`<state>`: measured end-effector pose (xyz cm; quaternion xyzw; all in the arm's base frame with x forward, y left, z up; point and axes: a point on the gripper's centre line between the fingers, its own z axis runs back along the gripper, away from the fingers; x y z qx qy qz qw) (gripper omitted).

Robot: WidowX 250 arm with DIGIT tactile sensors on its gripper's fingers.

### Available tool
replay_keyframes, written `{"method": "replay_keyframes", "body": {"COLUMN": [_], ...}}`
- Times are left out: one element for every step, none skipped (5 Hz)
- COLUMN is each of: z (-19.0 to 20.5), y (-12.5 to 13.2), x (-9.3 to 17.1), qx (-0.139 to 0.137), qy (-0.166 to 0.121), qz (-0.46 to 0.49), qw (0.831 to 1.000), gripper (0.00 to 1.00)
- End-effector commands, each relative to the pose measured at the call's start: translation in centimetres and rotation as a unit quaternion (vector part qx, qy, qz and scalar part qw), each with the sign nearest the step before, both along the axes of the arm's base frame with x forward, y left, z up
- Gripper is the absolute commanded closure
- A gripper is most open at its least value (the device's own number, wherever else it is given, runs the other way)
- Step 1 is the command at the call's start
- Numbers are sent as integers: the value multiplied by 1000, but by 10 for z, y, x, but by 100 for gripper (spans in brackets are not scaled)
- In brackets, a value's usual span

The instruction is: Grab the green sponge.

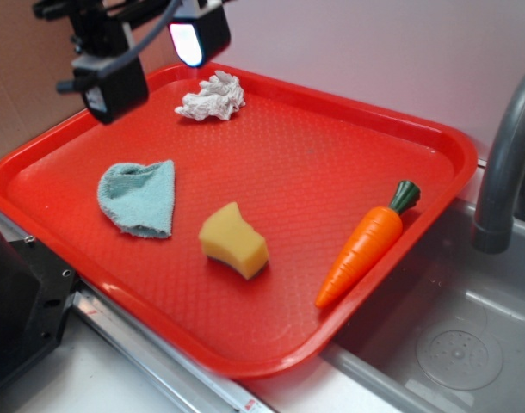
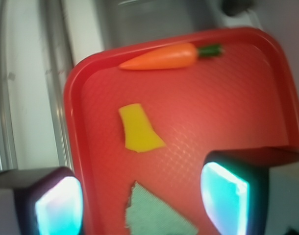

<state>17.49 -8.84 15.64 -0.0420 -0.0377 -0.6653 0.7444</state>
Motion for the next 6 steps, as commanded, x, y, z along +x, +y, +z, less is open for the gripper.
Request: {"method": "replay_keyframes", "body": {"z": [-21,-50,-72,-99,-117,-133], "y": [-14,-25,-29,-33,-32,-34], "x": [-11,-10,-5,2,3,6], "qx": [7,21,21,26,26,20], "qy": [-52,-52,-70,-74,-61,-47], "qz": [50,113,159,174,135,96], "qw": [997,992,984,982,989,994], "gripper": [0,0,0,0,0,0]}}
